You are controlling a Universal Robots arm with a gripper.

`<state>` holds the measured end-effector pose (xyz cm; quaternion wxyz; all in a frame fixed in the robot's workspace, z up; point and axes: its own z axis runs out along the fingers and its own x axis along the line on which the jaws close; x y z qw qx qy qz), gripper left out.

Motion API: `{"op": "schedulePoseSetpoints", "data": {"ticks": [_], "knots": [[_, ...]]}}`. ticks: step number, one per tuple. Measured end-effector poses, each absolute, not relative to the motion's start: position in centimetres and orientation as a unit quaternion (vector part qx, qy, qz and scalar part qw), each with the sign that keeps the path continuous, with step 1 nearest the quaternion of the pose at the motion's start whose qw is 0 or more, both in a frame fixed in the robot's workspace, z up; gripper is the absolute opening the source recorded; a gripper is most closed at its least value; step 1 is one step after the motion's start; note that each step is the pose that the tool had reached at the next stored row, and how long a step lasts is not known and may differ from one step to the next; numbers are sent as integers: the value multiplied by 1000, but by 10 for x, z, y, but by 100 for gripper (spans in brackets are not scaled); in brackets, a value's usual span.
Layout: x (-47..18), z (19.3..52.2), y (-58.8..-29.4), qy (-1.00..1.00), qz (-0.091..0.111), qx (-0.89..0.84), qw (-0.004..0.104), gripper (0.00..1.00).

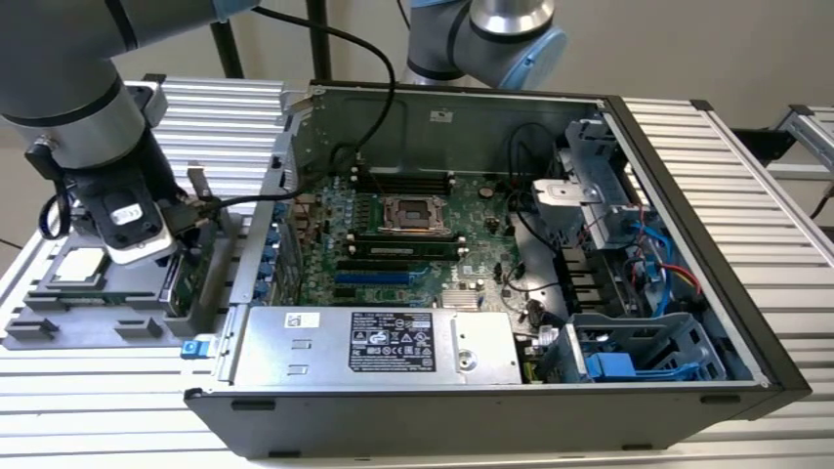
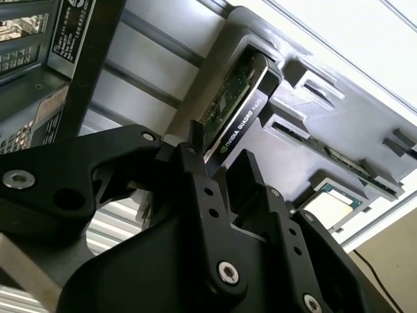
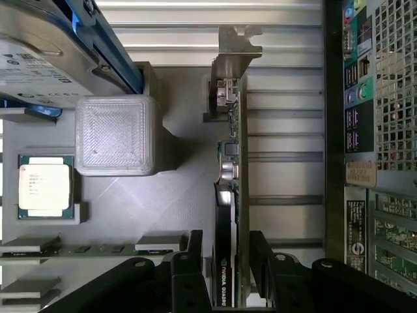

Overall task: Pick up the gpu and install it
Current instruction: 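Pick up the gpu and move the gpu toward the slot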

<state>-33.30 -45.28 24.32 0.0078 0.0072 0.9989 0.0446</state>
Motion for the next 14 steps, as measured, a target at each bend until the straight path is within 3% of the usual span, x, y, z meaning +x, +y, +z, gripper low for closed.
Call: {"op": "schedulePoseSetpoints", "data": {"ticks": [14], "knots": [[-333, 239, -452, 999, 45, 5, 8, 100]]}}
